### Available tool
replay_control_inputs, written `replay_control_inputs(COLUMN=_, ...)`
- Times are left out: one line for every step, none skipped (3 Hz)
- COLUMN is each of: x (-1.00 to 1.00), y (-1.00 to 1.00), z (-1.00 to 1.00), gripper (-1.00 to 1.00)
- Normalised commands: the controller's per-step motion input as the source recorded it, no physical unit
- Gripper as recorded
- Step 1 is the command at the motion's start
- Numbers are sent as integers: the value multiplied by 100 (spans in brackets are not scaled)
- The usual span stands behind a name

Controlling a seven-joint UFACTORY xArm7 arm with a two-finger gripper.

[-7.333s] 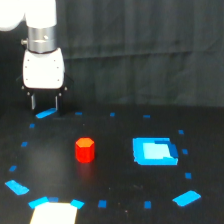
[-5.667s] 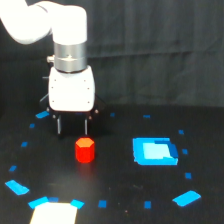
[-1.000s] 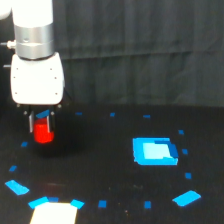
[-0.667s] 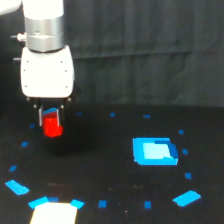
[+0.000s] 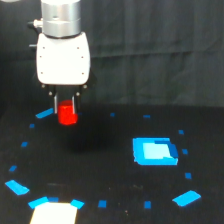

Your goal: Pick up the red object from the table

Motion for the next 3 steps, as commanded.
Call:
replay_control_inputs(x=61, y=-2, z=80, gripper=-81)
replay_control_inputs(x=24, y=15, z=47, gripper=-100)
replay_control_inputs(x=-10, y=-15, z=33, gripper=-100)
